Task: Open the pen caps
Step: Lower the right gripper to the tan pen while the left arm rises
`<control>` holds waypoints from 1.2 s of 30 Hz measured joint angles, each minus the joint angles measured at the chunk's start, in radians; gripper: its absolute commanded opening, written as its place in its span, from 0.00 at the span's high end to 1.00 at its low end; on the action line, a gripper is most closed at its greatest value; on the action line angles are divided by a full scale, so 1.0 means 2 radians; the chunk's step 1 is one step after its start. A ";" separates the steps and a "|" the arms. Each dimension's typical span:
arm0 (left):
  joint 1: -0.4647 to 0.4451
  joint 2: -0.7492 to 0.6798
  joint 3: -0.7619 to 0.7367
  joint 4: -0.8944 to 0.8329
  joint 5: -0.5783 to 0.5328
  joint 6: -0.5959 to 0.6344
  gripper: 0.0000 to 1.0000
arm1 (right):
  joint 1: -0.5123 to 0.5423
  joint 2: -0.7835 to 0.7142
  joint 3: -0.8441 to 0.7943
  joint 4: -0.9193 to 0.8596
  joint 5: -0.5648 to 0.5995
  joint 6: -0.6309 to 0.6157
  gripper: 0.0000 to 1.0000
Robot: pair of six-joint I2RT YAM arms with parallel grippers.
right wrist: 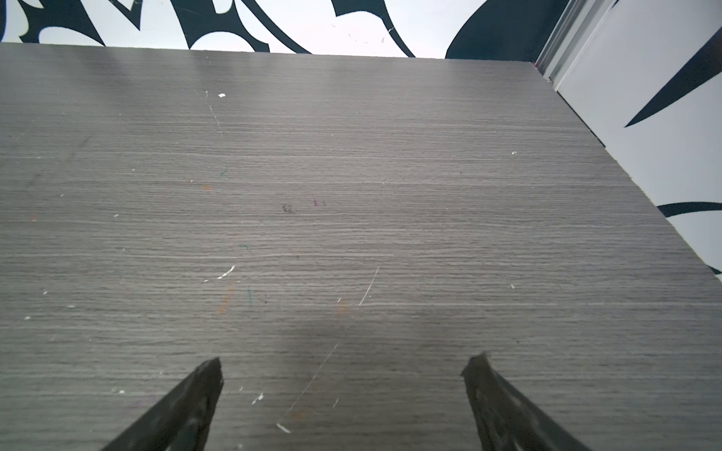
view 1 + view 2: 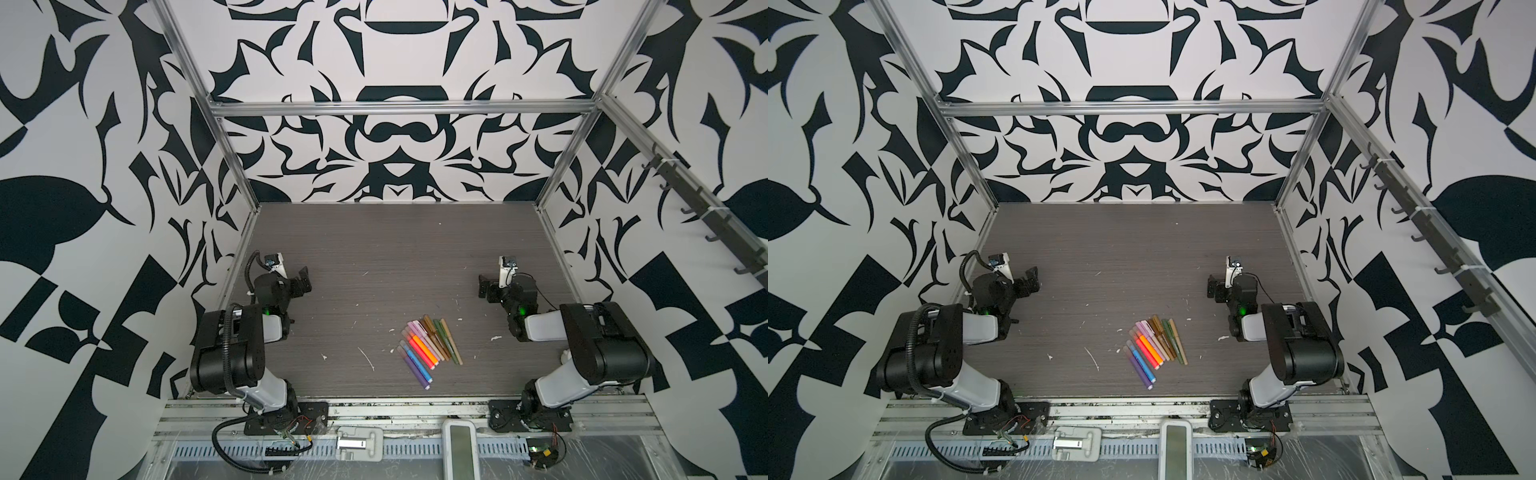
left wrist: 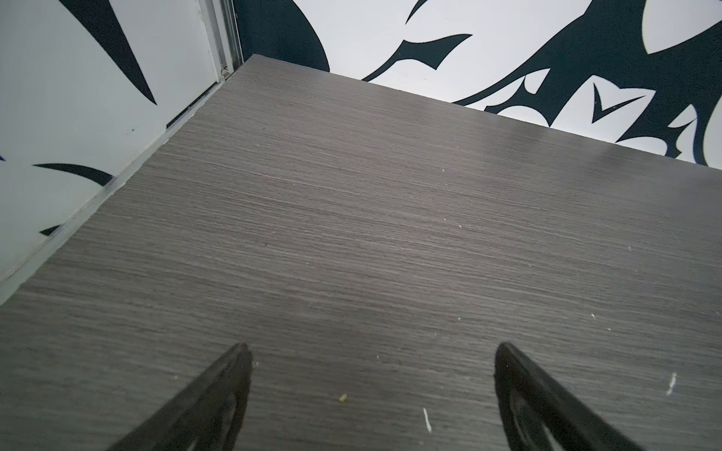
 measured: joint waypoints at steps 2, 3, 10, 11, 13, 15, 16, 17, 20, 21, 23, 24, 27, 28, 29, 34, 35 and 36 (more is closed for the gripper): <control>0.000 0.000 0.000 0.000 0.000 0.000 0.01 | 0.000 0.000 0.000 0.000 0.000 0.000 0.00; 0.000 0.000 0.000 0.000 0.000 0.000 0.01 | 0.000 0.000 0.000 0.000 0.000 0.000 0.00; -0.002 0.000 0.000 0.002 -0.002 0.000 0.01 | 0.000 0.000 0.000 0.000 0.000 0.000 0.00; -0.002 0.000 0.000 0.002 -0.002 0.000 0.01 | 0.000 0.000 0.000 -0.001 0.000 0.000 0.00; -0.004 0.000 0.000 0.002 -0.004 0.000 0.01 | 0.000 0.000 0.000 0.000 0.001 0.000 0.00; -0.007 -0.003 0.000 -0.003 -0.004 0.002 0.01 | 0.004 -0.001 0.000 -0.001 0.015 0.002 0.00; -0.010 -0.013 0.001 -0.017 -0.005 0.004 0.01 | 0.008 -0.009 0.000 -0.012 0.031 0.005 0.00; -0.016 -0.026 0.006 -0.042 -0.008 0.007 0.01 | 0.013 -0.023 0.002 -0.032 0.046 0.006 0.00; -0.048 -0.055 0.073 -0.161 -0.020 0.020 0.01 | 0.021 -0.083 0.047 -0.154 0.083 0.020 0.00; -0.058 -0.055 0.104 -0.193 -0.021 0.023 0.01 | 0.022 -0.097 0.076 -0.198 0.091 0.026 0.00; -0.086 -0.040 0.194 -0.276 -0.019 0.025 0.01 | 0.023 -0.116 0.146 -0.283 0.102 0.041 0.00; -0.097 -0.030 0.228 -0.304 -0.018 0.023 0.01 | 0.023 -0.123 0.171 -0.310 0.104 0.049 0.00; -0.142 0.005 0.312 -0.372 -0.006 0.002 0.01 | 0.023 -0.161 0.211 -0.382 0.096 0.086 0.00; -0.162 0.014 0.328 -0.391 -0.002 -0.011 0.01 | 0.023 -0.175 0.215 -0.410 0.088 0.101 0.00; -0.181 0.022 0.340 -0.411 0.001 -0.024 0.01 | 0.025 -0.187 0.218 -0.443 0.078 0.117 0.00; -0.268 0.074 0.419 -0.528 0.011 -0.093 0.01 | 0.090 -0.210 0.227 -0.588 0.056 0.149 0.10; -0.285 0.077 0.429 -0.548 0.005 -0.101 0.01 | 0.121 -0.213 0.227 -0.615 0.053 0.151 0.17; -0.301 0.077 0.436 -0.568 -0.002 -0.106 0.01 | 0.152 -0.216 0.227 -0.637 0.050 0.154 0.24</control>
